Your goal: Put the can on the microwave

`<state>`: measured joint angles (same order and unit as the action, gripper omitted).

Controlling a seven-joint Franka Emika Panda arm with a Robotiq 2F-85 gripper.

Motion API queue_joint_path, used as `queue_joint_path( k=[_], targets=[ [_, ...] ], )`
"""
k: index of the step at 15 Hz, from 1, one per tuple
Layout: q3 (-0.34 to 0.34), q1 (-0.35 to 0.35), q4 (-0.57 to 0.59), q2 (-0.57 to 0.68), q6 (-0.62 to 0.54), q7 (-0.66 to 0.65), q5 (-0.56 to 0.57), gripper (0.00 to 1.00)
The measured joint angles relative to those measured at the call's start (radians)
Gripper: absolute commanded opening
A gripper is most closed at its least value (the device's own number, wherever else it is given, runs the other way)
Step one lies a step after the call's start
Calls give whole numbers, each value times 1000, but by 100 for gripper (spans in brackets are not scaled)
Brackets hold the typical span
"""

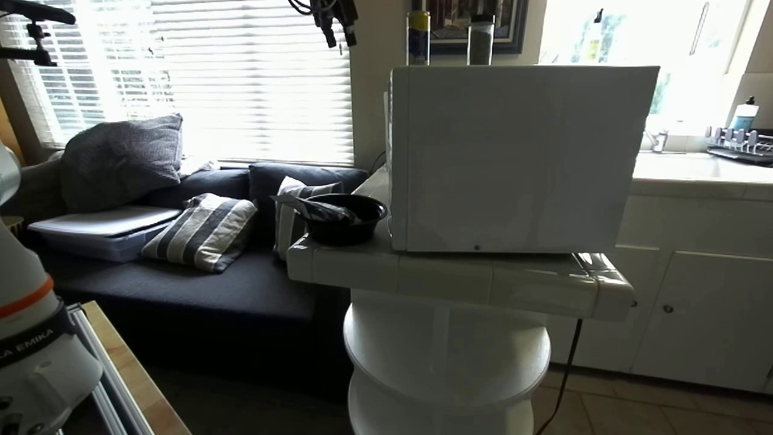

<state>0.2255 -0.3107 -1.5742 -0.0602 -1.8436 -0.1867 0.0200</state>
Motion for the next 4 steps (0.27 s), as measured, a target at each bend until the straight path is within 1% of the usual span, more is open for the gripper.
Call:
queue_joint_path(
  k=[3,4],
  targets=[
    [-102,61,-145,-77,-12,27,-2,100],
    [-118,69,-176,-95,-19,32,-2,100]
  ],
)
